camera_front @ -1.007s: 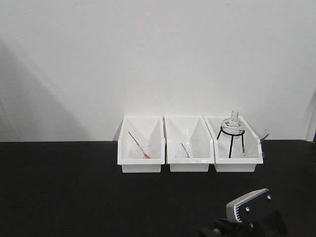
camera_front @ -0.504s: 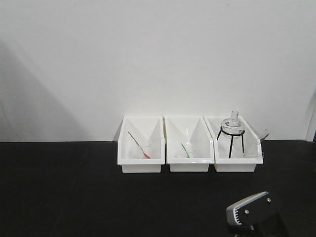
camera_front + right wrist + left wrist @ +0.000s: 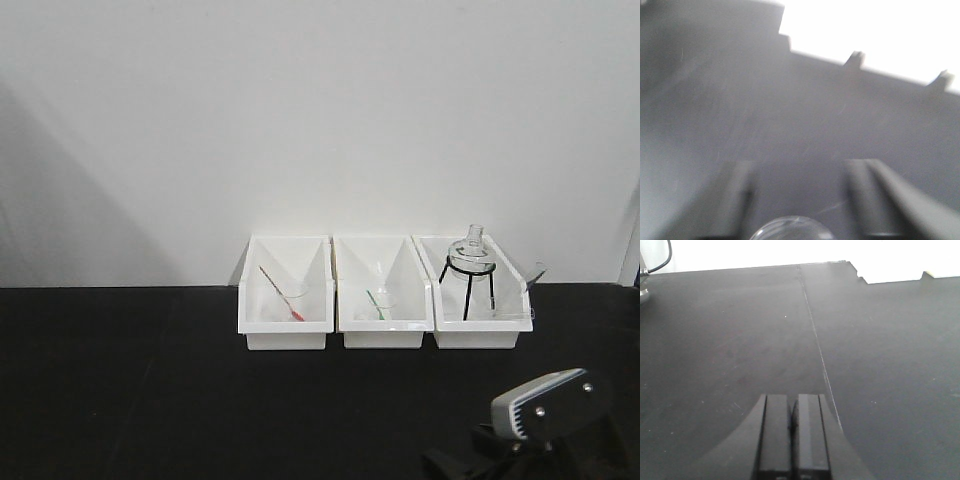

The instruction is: Grab transparent chemical and place on left bench

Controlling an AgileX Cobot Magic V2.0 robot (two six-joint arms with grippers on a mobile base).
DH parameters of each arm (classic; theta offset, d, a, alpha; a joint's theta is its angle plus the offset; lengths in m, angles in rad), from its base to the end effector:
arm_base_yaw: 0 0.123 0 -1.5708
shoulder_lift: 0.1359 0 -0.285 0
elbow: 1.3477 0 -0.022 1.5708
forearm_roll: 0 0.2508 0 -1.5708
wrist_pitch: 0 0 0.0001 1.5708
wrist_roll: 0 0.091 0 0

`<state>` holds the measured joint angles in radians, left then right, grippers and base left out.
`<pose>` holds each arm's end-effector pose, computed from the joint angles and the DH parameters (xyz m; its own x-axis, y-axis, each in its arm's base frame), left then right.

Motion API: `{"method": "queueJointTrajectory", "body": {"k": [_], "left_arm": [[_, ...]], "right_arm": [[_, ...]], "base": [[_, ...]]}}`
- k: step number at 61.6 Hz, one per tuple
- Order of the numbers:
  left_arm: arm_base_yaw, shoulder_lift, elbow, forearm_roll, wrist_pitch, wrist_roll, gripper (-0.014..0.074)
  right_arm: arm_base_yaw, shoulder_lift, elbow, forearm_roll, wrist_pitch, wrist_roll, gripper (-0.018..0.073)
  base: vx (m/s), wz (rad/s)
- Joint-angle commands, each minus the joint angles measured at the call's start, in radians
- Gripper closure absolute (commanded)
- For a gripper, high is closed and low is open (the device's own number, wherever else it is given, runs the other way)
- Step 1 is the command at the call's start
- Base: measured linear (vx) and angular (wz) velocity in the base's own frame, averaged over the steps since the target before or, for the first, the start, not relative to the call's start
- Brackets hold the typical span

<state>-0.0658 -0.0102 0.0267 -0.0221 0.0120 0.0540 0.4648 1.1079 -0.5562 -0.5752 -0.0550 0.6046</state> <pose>0.0566 -0.0038 0.2036 0.0606 0.0280 -0.9978 0.0641 0.9974 0.0319 0.2005 0.1035 0.2632 -0.3772 -0.1555 -0.9130 -0.4613 0.8863 0.0396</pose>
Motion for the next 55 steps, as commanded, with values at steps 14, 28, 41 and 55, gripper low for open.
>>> {"method": "queueJointTrajectory", "body": {"k": [14,28,41,55], "left_arm": [[-0.002,-0.019,0.016,-0.001,-0.078,-0.008,0.06],[-0.002,-0.019,0.016,-0.001,-0.078,-0.008,0.06],[-0.002,-0.019,0.016,-0.001,-0.078,-0.008,0.06],[-0.002,-0.019,0.016,-0.001,-0.078,-0.008,0.06]], "right_arm": [[0.001,-0.295,-0.077,-0.028,0.14,0.047,0.0571],[0.001,-0.388,-0.077,-0.051,0.149,0.048,0.0567],[0.001,-0.396,-0.071,-0.051,0.151,0.048,0.0567],[0.0,-0.396,-0.069,-0.018,0.192,0.032,0.0567]], "base": [[0.0,0.0],[0.0,0.0],[0.0,0.0],[0.0,0.0]]}}
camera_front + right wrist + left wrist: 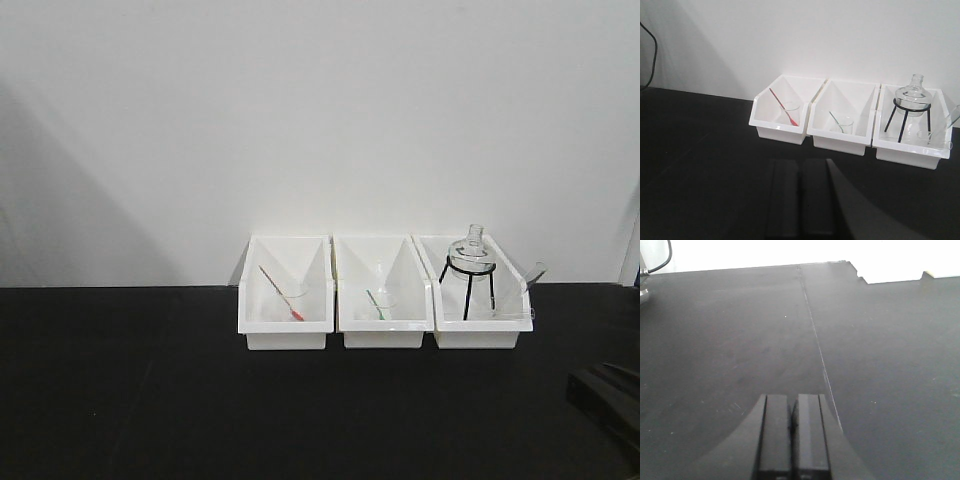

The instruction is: Grab transparent chemical and place on left bench

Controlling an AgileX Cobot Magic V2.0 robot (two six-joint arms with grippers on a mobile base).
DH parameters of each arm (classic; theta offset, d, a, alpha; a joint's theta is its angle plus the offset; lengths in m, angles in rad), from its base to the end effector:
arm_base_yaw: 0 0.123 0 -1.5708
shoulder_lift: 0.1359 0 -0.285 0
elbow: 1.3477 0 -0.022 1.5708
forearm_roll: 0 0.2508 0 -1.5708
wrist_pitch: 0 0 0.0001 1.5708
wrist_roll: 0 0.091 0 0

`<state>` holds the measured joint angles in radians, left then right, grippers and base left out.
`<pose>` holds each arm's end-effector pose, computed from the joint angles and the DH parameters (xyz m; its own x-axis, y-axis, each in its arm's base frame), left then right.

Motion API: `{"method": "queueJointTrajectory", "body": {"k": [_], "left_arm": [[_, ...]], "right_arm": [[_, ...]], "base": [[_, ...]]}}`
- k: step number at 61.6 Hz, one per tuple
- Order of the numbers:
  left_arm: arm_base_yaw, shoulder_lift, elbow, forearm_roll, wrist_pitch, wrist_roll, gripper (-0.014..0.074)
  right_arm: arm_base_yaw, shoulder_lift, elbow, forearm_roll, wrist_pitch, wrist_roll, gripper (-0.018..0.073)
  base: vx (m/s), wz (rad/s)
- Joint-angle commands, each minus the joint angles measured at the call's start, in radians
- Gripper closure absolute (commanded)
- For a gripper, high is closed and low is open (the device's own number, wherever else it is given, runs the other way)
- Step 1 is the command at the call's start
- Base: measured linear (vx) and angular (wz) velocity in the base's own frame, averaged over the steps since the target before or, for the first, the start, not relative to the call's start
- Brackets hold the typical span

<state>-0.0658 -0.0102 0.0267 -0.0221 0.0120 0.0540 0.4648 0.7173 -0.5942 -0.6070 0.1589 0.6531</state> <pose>0.0566 -0.0038 0.2036 0.0606 0.0280 -0.9978 0.0641 0.9974 0.0319 0.1408 0.0614 0.3356 -0.1673 -0.0259 -0.9856 -0.3586 0.9328 0.0363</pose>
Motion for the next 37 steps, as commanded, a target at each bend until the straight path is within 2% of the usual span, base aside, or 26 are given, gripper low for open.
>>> {"method": "queueJointTrajectory", "body": {"k": [1,8,12,16,22,32,37], "left_arm": [[-0.002,-0.019,0.016,-0.001,-0.078,-0.008,0.06],[-0.002,-0.019,0.016,-0.001,-0.078,-0.008,0.06],[-0.002,-0.019,0.016,-0.001,-0.078,-0.008,0.06],[-0.002,-0.019,0.016,-0.001,-0.078,-0.008,0.06],[-0.002,-0.019,0.016,-0.001,-0.078,-0.008,0.06],[-0.002,-0.019,0.016,-0.001,-0.078,-0.008,0.06],[-0.002,-0.019,0.016,-0.001,-0.078,-0.008,0.06]], "right_arm": [[-0.003,-0.007,-0.031,0.029,-0.013,-0.03,0.0567],[-0.045,-0.053,-0.016,0.257,0.029,-0.272,0.0567],[-0.097,-0.099,0.028,0.386,-0.023,-0.433,0.0567],[-0.156,-0.164,0.101,0.478,-0.102,-0.523,0.0567],[-0.265,-0.269,0.228,0.557,-0.181,-0.528,0.0567],[-0.403,-0.454,0.439,0.552,-0.202,-0.515,0.0567],[-0.442,-0.537,0.52,0.553,-0.202,-0.514,0.0567]], "base": [[0.0,0.0],[0.0,0.0],[0.0,0.0],[0.0,0.0],[0.0,0.0],[0.0,0.0],[0.0,0.0]]}}
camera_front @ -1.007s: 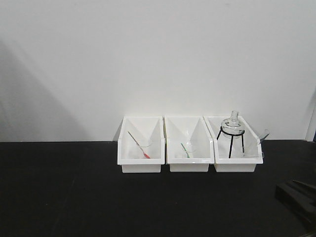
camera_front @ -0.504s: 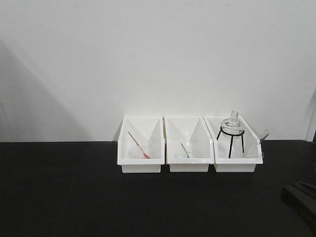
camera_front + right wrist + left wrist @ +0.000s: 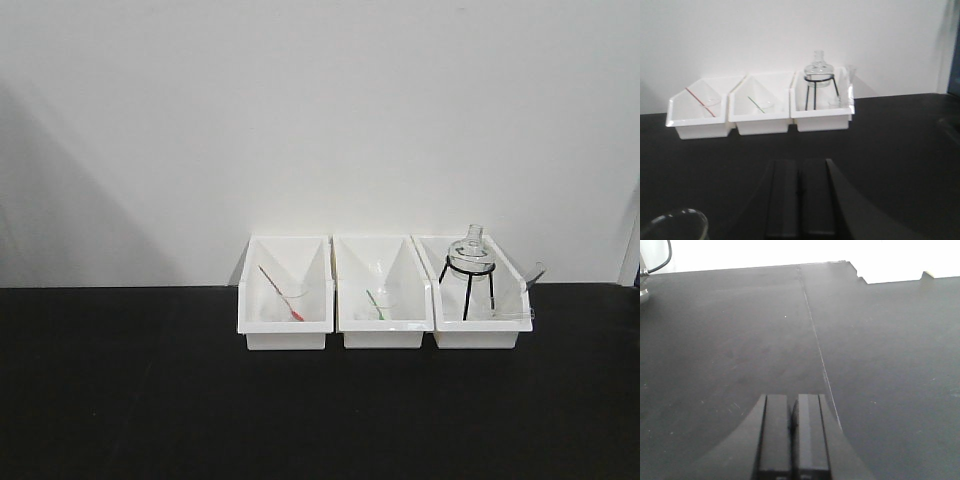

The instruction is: Grab transparent chemical and place on left bench

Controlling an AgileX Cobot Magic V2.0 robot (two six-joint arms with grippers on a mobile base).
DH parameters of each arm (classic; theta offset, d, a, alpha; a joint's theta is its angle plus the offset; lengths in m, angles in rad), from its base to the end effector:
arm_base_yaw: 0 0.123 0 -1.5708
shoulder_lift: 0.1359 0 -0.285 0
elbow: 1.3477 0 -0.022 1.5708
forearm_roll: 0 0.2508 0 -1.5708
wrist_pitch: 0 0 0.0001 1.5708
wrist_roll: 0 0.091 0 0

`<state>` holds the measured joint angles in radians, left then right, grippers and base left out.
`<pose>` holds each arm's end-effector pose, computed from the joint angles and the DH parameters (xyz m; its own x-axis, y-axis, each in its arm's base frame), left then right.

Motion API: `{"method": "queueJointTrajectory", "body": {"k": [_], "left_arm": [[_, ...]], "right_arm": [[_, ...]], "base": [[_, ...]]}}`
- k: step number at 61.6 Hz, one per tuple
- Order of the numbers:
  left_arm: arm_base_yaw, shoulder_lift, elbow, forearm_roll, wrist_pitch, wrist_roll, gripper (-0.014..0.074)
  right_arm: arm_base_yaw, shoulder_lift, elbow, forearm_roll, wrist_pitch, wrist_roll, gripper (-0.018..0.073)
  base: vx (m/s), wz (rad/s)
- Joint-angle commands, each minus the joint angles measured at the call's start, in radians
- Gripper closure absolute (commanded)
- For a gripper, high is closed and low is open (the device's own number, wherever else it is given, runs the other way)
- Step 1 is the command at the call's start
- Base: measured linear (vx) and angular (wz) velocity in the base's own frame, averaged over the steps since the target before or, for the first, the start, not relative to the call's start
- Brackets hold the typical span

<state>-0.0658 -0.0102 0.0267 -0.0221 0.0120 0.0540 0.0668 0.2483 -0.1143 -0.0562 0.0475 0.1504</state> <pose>0.0566 -0.0038 0.2036 0.0606 0.0280 -0.9978 0.0641 0.9974 0.0319 0.0778 0.0050 0.2314 -0.0995 0.0877 -0.9912 -0.0550 0.9941 0.0935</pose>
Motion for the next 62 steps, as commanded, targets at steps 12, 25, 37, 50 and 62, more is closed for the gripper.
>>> {"method": "queueJointTrajectory", "body": {"k": [12,25,37,50,62], "left_arm": [[-0.002,-0.019,0.016,-0.001,-0.078,-0.008,0.06],[-0.002,-0.019,0.016,-0.001,-0.078,-0.008,0.06],[-0.002,-0.019,0.016,-0.001,-0.078,-0.008,0.06],[-0.002,-0.019,0.016,-0.001,-0.078,-0.008,0.06],[-0.002,-0.019,0.016,-0.001,-0.078,-0.008,0.06]], "right_arm": [[-0.07,-0.26,0.153,-0.019,-0.089,-0.015,0.0567],[-0.07,-0.267,0.152,-0.053,-0.058,-0.015,0.0567],[-0.07,-0.267,0.152,-0.052,-0.058,-0.015,0.0567],[-0.07,-0.267,0.152,-0.051,-0.058,-0.015,0.0567],[-0.07,-0.267,0.152,-0.051,-0.058,-0.015,0.0567]], "base": [[0.0,0.0],[0.0,0.0],[0.0,0.0],[0.0,0.0],[0.0,0.0]]}}
